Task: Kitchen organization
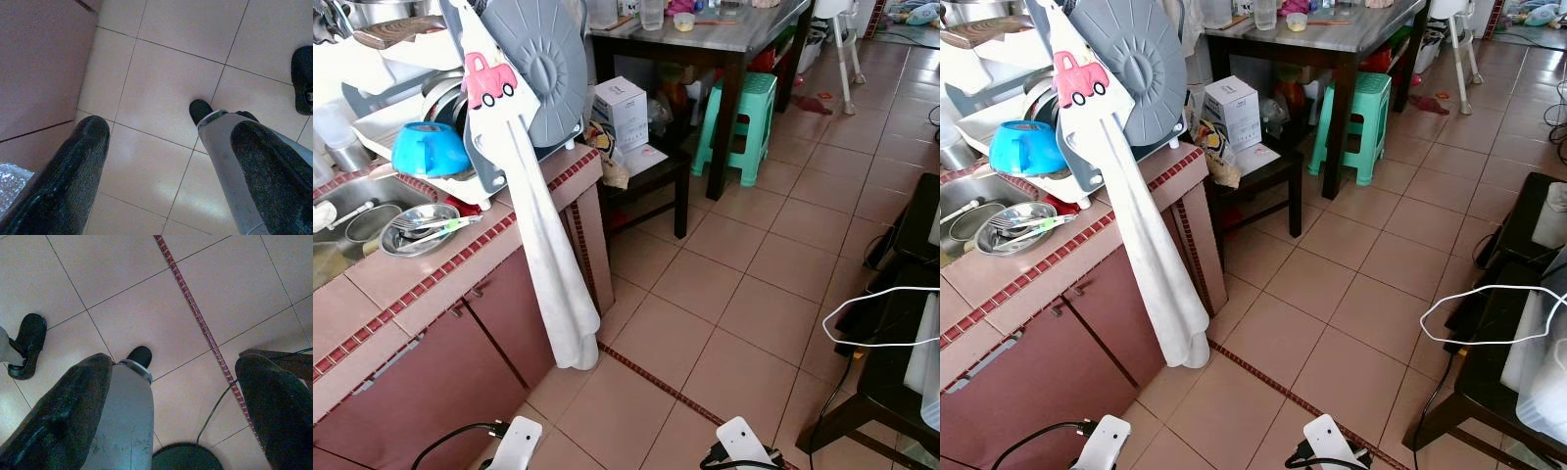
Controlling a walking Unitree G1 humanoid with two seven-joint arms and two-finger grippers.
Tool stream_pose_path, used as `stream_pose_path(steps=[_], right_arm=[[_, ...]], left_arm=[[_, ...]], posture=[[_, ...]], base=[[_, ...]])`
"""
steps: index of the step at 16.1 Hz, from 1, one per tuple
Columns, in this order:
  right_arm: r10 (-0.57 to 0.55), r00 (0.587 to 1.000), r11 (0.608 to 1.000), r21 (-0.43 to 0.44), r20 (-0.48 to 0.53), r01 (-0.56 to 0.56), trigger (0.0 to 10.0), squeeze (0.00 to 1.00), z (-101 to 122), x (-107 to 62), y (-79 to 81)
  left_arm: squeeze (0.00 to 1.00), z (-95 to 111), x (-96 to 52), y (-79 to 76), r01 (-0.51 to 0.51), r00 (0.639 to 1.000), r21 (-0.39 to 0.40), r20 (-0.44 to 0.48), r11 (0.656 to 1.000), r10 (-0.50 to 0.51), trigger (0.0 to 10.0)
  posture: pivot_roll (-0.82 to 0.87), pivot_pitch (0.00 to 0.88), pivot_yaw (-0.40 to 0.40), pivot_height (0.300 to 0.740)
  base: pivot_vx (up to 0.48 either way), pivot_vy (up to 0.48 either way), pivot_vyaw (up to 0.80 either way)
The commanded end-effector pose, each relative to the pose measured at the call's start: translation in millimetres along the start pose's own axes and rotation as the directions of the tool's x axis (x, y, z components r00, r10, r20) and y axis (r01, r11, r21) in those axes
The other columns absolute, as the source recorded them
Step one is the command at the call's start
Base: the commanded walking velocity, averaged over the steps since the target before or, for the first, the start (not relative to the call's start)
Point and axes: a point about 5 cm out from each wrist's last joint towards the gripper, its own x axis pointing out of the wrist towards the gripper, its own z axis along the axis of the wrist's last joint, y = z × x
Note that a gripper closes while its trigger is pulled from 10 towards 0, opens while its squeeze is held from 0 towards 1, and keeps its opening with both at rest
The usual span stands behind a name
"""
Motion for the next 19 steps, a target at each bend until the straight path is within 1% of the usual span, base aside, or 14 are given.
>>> stream_pose_path(steps=[1,8,11,15,16,19], right_arm=[[0.015,1.000,1.000,-0.016,-0.023,-0.015,10.0,0.00,-6.2,-0.8,5.4],[0.018,1.000,1.000,-0.020,-0.025,-0.018,10.0,0.00,-5.6,-0.6,5.3],[0.018,0.999,1.000,-0.020,-0.029,-0.019,10.0,0.00,-6.2,-0.6,5.7],[0.020,0.999,1.000,-0.018,-0.038,-0.021,10.0,0.00,-9.5,-1.3,7.5],[0.016,0.999,1.000,-0.006,-0.039,-0.016,10.0,0.00,-9.9,-1.3,7.2],[0.011,0.999,1.000,-0.004,-0.042,-0.011,10.0,0.00,-10.4,-1.5,5.5]], left_arm=[[0.00,0.3,-0.6,3.7,-0.002,1.000,0.029,-0.001,1.000,0.002,10.0],[0.00,-0.7,-0.9,5.3,-0.008,1.000,0.048,-0.004,0.999,0.008,10.0],[0.00,-0.3,-1.0,5.7,-0.007,1.000,0.046,-0.004,0.999,0.007,10.0],[0.00,0.3,-1.0,6.1,-0.005,1.000,0.051,-0.003,0.999,0.005,10.0],[0.00,0.4,-1.0,6.1,-0.004,1.000,0.053,-0.003,0.999,0.004,10.0],[0.00,1.4,-0.9,6.2,-0.006,1.000,0.055,-0.001,0.998,0.006,10.0]], posture=[[-0.03,0.000,0.093,0.740],[-0.03,0.000,0.094,0.740],[-0.03,0.000,0.094,0.740],[-0.03,0.000,0.096,0.740],[-0.03,0.000,0.096,0.740],[-0.03,0.000,0.098,0.740]], base=[[0.000,0.000,0.00],[0.000,0.000,0.00],[-0.263,0.000,0.00],[0.000,-0.254,0.00],[0.000,-0.259,0.00],[0.000,-0.260,0.00]])
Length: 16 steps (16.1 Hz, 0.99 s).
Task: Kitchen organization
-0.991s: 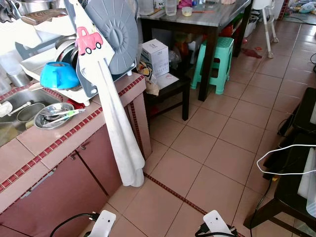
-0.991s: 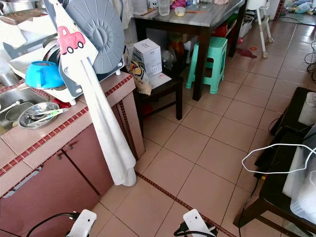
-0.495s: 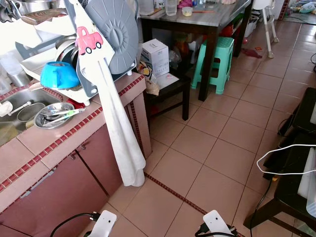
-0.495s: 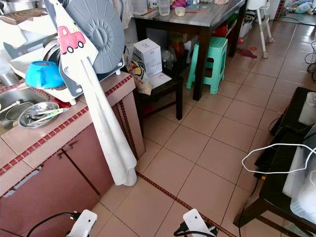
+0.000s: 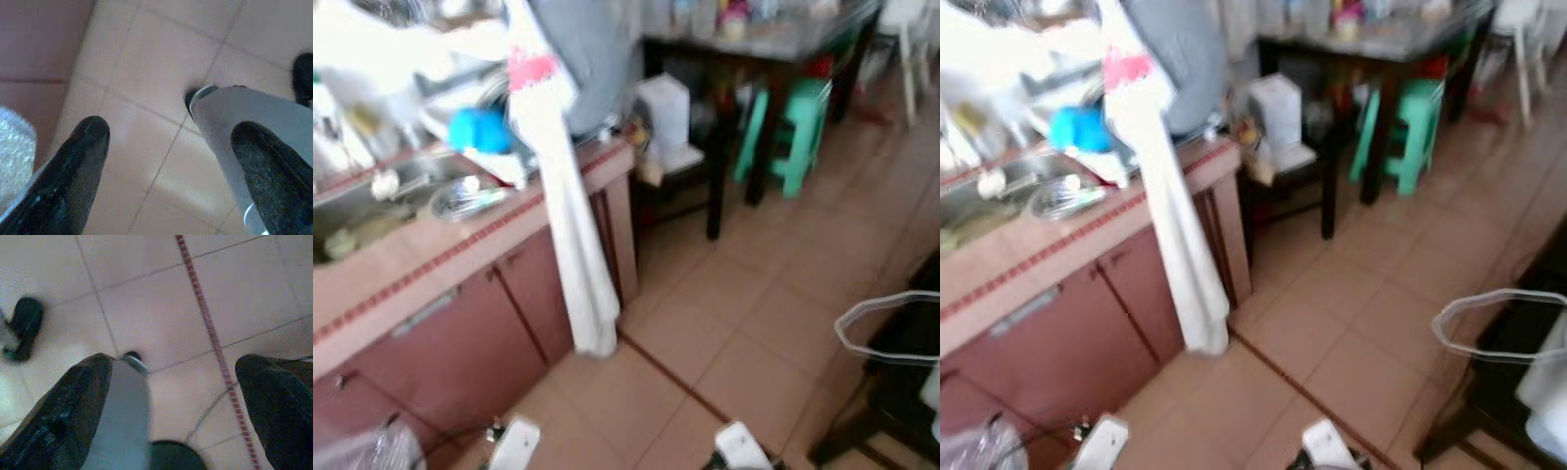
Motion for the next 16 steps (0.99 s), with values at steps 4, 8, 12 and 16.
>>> stream_pose_path(steps=[4,8,12,16], right_arm=[[0.002,1.000,1.000,0.003,-0.012,-0.002,10.0,0.00,-1.0,0.2,2.4],[-0.001,1.000,1.000,0.006,-0.012,0.001,10.0,0.00,-0.6,0.2,0.9],[0.002,1.000,1.000,0.004,-0.015,-0.002,10.0,0.00,-1.0,0.2,1.5],[0.004,1.000,1.000,0.005,-0.013,-0.004,10.0,0.00,-0.3,0.4,2.8]], left_arm=[[0.00,3.0,-1.0,7.6,-0.023,1.000,0.003,0.011,1.000,0.023,10.0],[0.00,3.1,-0.8,6.5,-0.020,1.000,-0.006,0.010,1.000,0.020,10.0],[0.00,3.9,-0.6,6.0,-0.021,1.000,-0.019,0.015,1.000,0.022,10.0],[0.00,4.3,-0.5,5.4,-0.017,1.000,-0.019,0.015,1.000,0.017,10.0]], posture=[[-0.03,0.000,0.095,0.740],[-0.03,0.000,0.095,0.740],[-0.03,0.000,0.097,0.740],[-0.03,0.000,0.100,0.740]], base=[[0.000,0.000,0.00],[0.000,0.000,0.00],[0.000,0.000,0.00],[-0.230,0.000,0.00]])
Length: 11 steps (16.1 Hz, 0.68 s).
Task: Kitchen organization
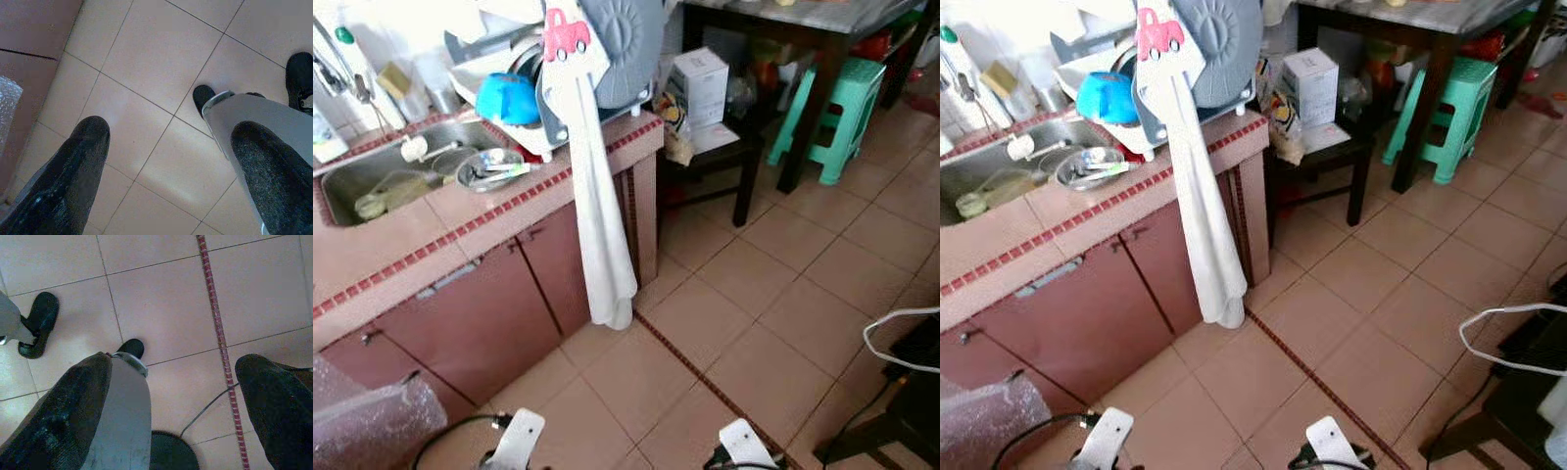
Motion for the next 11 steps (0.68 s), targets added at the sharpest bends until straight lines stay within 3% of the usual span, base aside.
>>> stream_pose_path(steps=[1,7,11], right_arm=[[0.005,1.000,1.000,0.004,-0.023,-0.005,10.0,0.00,-6.1,-0.7,5.5],[0.005,1.000,1.000,0.003,-0.020,-0.005,10.0,0.00,-5.6,-0.6,5.4],[0.005,1.000,1.000,-0.001,-0.019,-0.005,10.0,0.00,-5.4,-0.6,5.0]], left_arm=[[0.00,-6.1,-0.7,1.1,-0.005,1.000,-0.003,-0.016,1.000,0.005,10.0],[0.00,-6.5,-0.6,0.5,-0.003,1.000,0.004,-0.018,1.000,0.003,10.0],[0.00,-5.5,-0.6,-1.8,0.023,1.000,-0.018,0.006,1.000,-0.023,10.0]], posture=[[-0.03,0.000,0.099,0.740],[-0.03,0.000,0.100,0.740],[-0.03,0.000,0.095,0.740]], base=[[-0.334,0.000,0.00],[-0.342,0.000,0.00],[0.000,0.000,0.00]])
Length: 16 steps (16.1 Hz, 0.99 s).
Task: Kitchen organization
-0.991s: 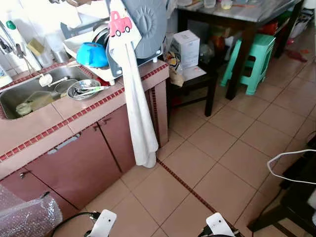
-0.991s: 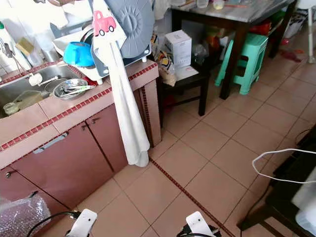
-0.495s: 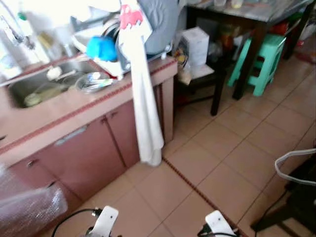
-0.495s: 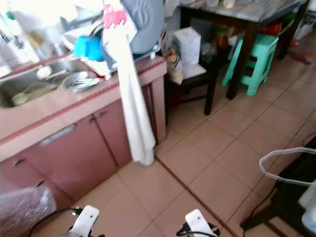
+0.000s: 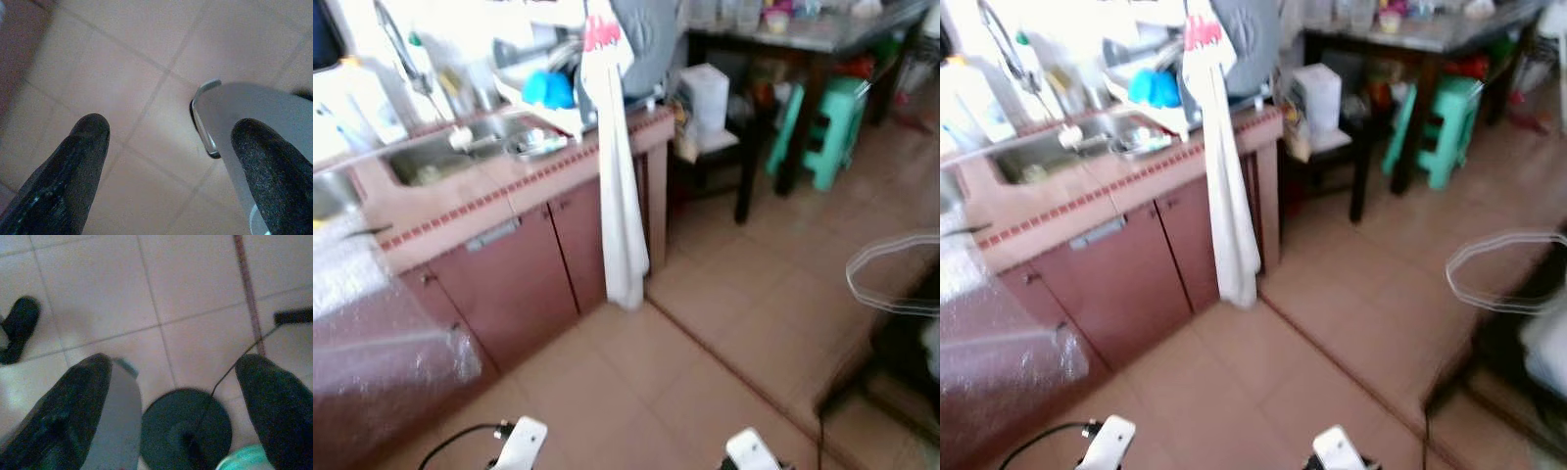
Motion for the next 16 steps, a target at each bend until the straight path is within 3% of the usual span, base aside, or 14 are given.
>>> stream_pose_path(steps=[1,5,10,16], right_arm=[[0.019,1.000,1.000,-0.010,0.012,-0.019,10.0,0.00,7.8,1.6,5.4],[0.017,1.000,1.000,-0.012,0.015,-0.017,10.0,0.00,9.0,1.8,4.0],[0.018,1.000,1.000,-0.014,0.015,-0.018,10.0,0.00,9.7,1.9,4.1],[0.023,1.000,1.000,-0.020,0.012,-0.023,10.0,0.00,8.2,1.7,6.5]], left_arm=[[0.00,3.9,-1.0,7.0,-0.010,1.000,0.008,0.013,1.000,0.010,10.0],[0.00,3.0,-0.9,6.2,-0.004,1.000,-0.019,0.012,1.000,0.004,10.0],[0.00,3.9,-0.8,5.6,0.014,1.000,0.016,0.005,1.000,-0.014,10.0],[0.00,5.0,-0.7,5.1,0.023,1.000,0.007,0.009,1.000,-0.023,10.0]], posture=[[-0.03,0.000,0.095,0.740],[-0.03,0.000,0.095,0.740],[-0.03,0.000,0.097,0.740],[-0.03,0.000,0.097,0.740]], base=[[0.000,0.000,0.00],[0.073,0.000,0.00],[0.000,0.000,0.00],[0.408,0.000,0.00]])
